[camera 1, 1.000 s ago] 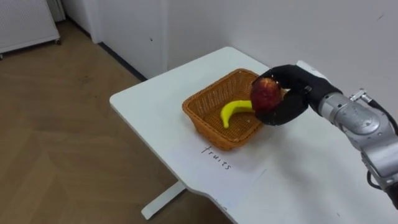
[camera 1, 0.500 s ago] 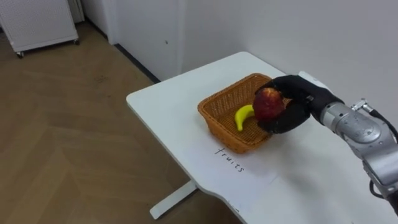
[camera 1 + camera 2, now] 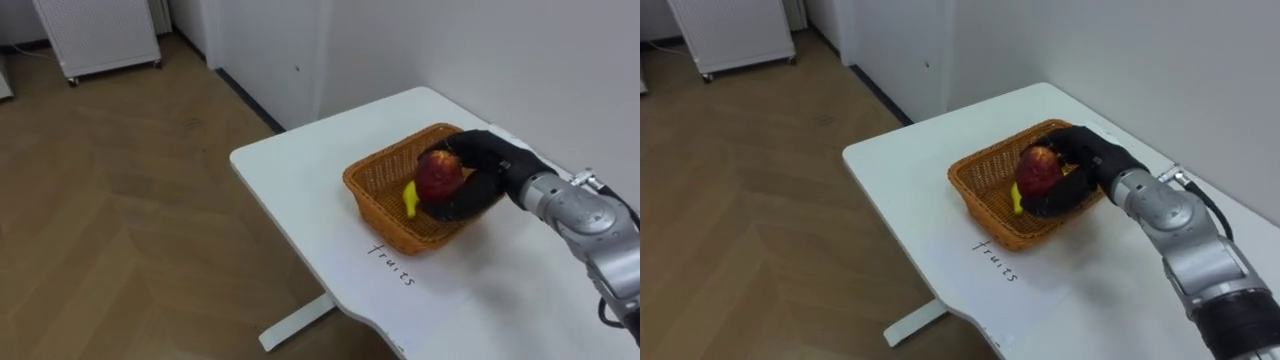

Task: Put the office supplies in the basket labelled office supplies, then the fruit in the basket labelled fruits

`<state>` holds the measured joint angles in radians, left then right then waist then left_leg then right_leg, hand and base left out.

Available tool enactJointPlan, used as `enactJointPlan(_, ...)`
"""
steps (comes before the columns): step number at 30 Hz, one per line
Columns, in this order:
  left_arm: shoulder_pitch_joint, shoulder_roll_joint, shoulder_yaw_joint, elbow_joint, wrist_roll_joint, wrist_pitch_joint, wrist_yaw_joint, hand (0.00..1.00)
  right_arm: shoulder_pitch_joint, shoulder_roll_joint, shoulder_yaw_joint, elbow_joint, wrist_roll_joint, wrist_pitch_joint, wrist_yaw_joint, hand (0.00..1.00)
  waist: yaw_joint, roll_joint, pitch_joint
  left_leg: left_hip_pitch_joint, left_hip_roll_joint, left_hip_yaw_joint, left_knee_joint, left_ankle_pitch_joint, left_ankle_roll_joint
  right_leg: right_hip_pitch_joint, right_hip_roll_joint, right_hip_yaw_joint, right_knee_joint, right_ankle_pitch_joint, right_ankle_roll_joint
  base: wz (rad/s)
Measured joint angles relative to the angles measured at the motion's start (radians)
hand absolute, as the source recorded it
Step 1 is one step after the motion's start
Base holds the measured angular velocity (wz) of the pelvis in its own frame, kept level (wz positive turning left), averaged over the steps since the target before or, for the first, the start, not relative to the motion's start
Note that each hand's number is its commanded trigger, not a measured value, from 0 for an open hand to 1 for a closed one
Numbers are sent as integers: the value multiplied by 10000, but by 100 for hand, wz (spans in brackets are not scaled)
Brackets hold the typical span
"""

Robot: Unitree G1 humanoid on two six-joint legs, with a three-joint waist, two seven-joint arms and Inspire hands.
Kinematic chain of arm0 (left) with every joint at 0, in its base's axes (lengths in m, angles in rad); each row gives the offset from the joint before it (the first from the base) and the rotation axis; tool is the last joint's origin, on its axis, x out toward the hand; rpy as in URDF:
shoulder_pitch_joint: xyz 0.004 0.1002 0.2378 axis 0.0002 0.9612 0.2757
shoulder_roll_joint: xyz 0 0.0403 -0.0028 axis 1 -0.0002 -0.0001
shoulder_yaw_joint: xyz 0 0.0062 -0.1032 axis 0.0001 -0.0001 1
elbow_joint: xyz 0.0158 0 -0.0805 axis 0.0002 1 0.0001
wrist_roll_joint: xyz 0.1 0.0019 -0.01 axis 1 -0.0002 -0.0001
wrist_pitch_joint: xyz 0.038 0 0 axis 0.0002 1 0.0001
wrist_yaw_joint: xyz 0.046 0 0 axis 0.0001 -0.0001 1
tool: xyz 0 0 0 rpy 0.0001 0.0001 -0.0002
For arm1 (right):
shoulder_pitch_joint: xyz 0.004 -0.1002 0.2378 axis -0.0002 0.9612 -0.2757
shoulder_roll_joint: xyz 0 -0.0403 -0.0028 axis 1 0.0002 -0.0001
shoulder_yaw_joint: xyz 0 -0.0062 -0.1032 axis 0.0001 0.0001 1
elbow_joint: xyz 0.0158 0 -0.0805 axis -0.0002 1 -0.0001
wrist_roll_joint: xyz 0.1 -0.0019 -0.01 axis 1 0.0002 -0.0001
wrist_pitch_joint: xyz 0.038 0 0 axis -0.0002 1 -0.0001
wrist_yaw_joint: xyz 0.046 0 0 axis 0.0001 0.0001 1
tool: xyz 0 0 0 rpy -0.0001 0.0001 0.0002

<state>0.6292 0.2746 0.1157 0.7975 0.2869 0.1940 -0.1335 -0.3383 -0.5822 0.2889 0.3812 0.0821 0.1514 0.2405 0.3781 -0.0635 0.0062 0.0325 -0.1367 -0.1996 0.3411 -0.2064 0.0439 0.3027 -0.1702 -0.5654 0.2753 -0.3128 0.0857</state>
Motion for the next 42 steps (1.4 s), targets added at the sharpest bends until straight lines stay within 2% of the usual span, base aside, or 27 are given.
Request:
enactJointPlan(1,1,5,1,46,2,3,6,0,-1,-5,-1,10,2,-3,0,92,-13,-40,-2,-29,-9,-13,3,-1,2,-3,-7,-50,-4,-12,18,3)
enactJointPlan(2,1,6,1,51,3,3,6,0,-1,-6,-1,34,2,-3,0,75,-10,-58,-1,-35,-11,-18,7,-1,2,-3,-8,-67,-6,-13,20,6)
enactJointPlan(3,0,4,-1,69,3,0,5,0,-1,-6,0,144,4,-4,2,64,2,-100,0,-40,-16,-31,15,-1,2,9,-8,-107,-9,-14,22,7)
enactJointPlan(5,-1,4,-3,78,2,-3,5,0,0,-6,0,422,6,-10,1,5,35,-152,1,-26,-22,-50,30,-3,5,31,-9,-136,-8,-15,22,5)
enactJointPlan(6,0,3,-4,88,1,-8,5,0,-1,-5,0,570,12,-10,1,0,82,-176,6,-22,-21,-52,35,-3,6,35,-8,-142,-4,-15,22,0)
enactJointPlan(20,-4,3,-3,276,-3,-124,145,0,-1,-5,-63,868,343,-122,-220,0,71,-174,-6,110,-19,-48,56,-7,12,115,-20,-141,37,-13,23,0)
enactJointPlan(28,-2,-12,-4,278,-1,-118,144,0,-1,-6,-84,818,329,-122,-221,0,57,-74,-68,137,-16,-49,53,-4,12,137,-22,-136,62,-13,23,0)
enactJointPlan(42,0,-11,-6,285,-1,-118,144,0,-1,-6,-81,818,344,-122,-219,0,-119,-81,-62,158,-9,-32,39,2,14,137,-26,-120,61,-14,23,0)
